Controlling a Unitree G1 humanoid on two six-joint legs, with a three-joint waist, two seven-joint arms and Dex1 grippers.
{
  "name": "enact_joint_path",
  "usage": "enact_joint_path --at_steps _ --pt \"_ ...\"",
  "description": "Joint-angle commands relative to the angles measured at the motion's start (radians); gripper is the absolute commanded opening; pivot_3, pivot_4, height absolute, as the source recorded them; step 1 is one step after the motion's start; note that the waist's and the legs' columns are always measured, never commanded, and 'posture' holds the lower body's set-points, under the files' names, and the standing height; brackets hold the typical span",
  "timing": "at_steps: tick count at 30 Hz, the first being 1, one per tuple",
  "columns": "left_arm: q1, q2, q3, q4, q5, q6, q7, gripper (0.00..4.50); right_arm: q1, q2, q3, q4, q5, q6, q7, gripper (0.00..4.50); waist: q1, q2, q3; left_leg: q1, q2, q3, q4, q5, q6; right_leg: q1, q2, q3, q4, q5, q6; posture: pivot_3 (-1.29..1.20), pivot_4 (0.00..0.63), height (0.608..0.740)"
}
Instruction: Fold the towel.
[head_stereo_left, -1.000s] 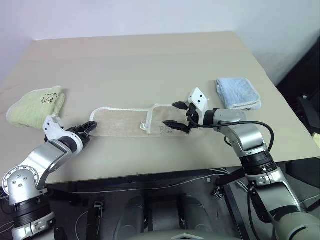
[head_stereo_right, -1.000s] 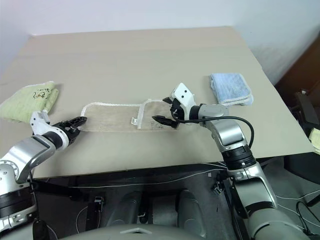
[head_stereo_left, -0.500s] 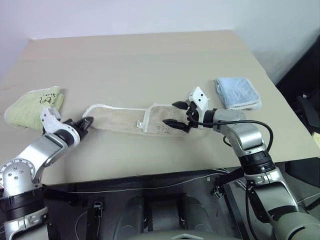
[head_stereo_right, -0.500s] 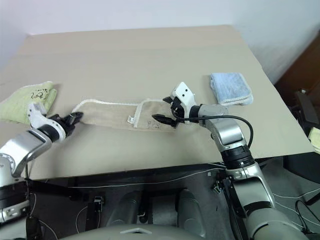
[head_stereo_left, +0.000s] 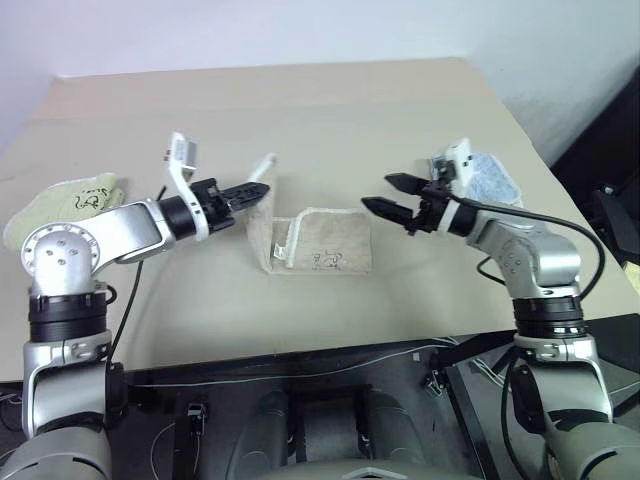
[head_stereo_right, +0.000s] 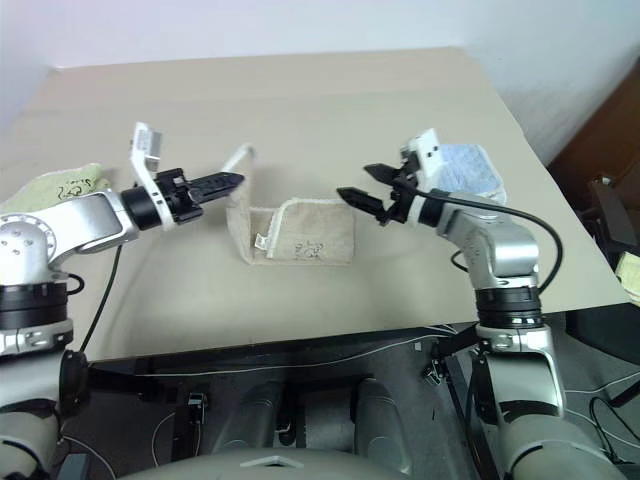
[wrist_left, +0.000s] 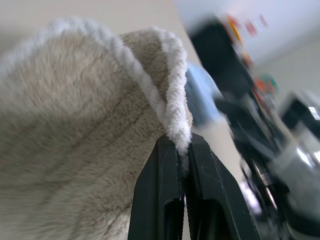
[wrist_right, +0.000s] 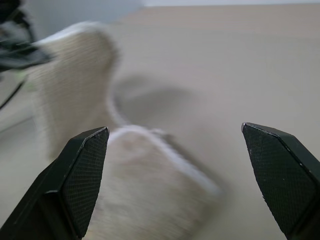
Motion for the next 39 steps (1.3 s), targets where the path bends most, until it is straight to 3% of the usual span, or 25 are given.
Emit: enact_joint_path --at_steps 1,8,21,22,29,34,35,38,39 --pt "-0.073 -0.046 -0.038 0.04 0.045 0.041 -0.092 0.02 0.024 -0.009 -0.042 -0.057 0.024 -0.007 -0.031 4.5 0.0 0.0 0.0 0.0 0.0 0.0 0.0 0.0 0.0 0.0 0.0 0.0 0.0 0.0 0.0 0.0 0.15 0.74" --pt "-0.176 -0.169 -0.129 0.158 0.237 0.073 -0.21 0.02 0.112 -0.009 -0.063 -0.157 0.031 0.01 -0.103 4.5 0.0 0.0 0.0 0.0 0.0 0.0 0.001 0.0 0.0 0.0 0.003 0.001 0.0 0.002 0.004 0.0 0.15 0.74" --pt "-0.213 -0.265 -0.185 0.244 0.523 0.067 -0.443 0.02 0.206 -0.035 -0.084 -0.257 0.039 0.02 -0.193 4.5 0.001 0.0 0.0 0.0 0.001 0.001 0.002 0.0 0.0 0.001 0.003 0.002 0.0 0.002 0.005 0.0 0.15 0.74" --pt "-0.214 -0.268 -0.183 0.245 0.537 0.07 -0.456 0.54 0.206 -0.036 -0.083 -0.257 0.036 0.02 -0.201 4.5 0.0 0.0 0.0 0.0 0.001 0.001 0.002 0.0 0.0 0.001 0.003 0.002 0.0 0.002 0.005 0.0 0.15 0.74" --pt "-0.209 -0.283 -0.147 0.235 0.59 0.082 -0.503 2.66 0.202 -0.041 -0.076 -0.251 0.041 0.014 -0.213 4.5 0.0 0.0 0.0 0.0 0.002 0.0 0.002 0.0 0.0 0.0 0.003 0.002 0.0 0.002 0.005 0.0 0.15 0.74" --pt "-0.207 -0.256 -0.067 0.165 0.537 0.087 -0.581 4.3 0.167 -0.031 -0.082 -0.241 0.083 0.097 -0.235 4.5 -0.001 0.0 0.0 0.0 0.002 0.0 0.002 0.0 0.001 0.0 0.003 0.002 0.0 0.002 0.005 0.0 0.15 0.74" --pt "-0.2 -0.241 -0.059 0.139 0.55 0.057 -0.606 4.48 0.157 -0.027 -0.082 -0.243 0.099 0.12 -0.239 4.5 -0.003 0.0 0.0 0.0 0.002 0.0 0.002 0.0 0.001 0.0 0.003 0.002 0.0 0.002 0.005 0.0 0.15 0.74" --pt "-0.167 -0.19 -0.061 0.063 0.606 -0.056 -0.682 4.48 0.134 -0.008 -0.081 -0.287 0.158 0.18 -0.25 4.5 -0.005 0.0 0.0 0.001 0.003 0.0 0.001 0.0 0.0 0.0 0.003 0.002 0.001 0.002 0.005 0.0 0.15 0.74" --pt "-0.156 -0.169 -0.078 0.051 0.649 -0.107 -0.692 4.5 0.132 0.003 -0.07 -0.306 0.151 0.157 -0.256 4.31 -0.003 0.0 0.0 0.001 0.003 0.0 0.001 0.0 0.0 0.0 0.003 0.002 0.001 0.002 0.005 0.0 0.15 0.74"
